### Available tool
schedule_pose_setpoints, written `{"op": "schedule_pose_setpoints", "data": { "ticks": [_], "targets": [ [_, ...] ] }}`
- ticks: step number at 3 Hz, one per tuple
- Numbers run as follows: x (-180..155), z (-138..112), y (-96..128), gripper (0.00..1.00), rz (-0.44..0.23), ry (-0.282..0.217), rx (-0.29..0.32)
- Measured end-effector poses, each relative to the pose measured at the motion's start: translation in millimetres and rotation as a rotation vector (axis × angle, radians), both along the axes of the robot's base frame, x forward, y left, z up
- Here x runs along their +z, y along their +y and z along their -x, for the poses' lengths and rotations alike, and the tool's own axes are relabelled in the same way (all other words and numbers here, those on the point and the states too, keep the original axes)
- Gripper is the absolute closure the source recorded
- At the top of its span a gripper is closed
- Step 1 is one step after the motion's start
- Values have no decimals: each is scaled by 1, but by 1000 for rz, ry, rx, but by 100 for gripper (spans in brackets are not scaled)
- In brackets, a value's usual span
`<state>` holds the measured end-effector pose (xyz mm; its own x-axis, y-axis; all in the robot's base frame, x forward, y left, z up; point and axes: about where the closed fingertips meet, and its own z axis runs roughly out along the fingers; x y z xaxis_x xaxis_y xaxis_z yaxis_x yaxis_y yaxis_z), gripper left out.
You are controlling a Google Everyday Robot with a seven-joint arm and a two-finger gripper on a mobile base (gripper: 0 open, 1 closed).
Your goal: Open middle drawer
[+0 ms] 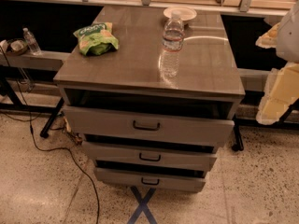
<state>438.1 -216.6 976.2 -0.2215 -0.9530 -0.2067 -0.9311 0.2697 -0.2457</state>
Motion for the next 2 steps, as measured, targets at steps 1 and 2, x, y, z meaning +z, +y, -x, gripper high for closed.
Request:
{"op": "schedule_pose_setpoints", "data": {
  "ticks": [1,2],
  "targets": [
    [0,0,0,0,0,0,0],
    [-20,0,1,0,-7,6,-4]
  ]
}}
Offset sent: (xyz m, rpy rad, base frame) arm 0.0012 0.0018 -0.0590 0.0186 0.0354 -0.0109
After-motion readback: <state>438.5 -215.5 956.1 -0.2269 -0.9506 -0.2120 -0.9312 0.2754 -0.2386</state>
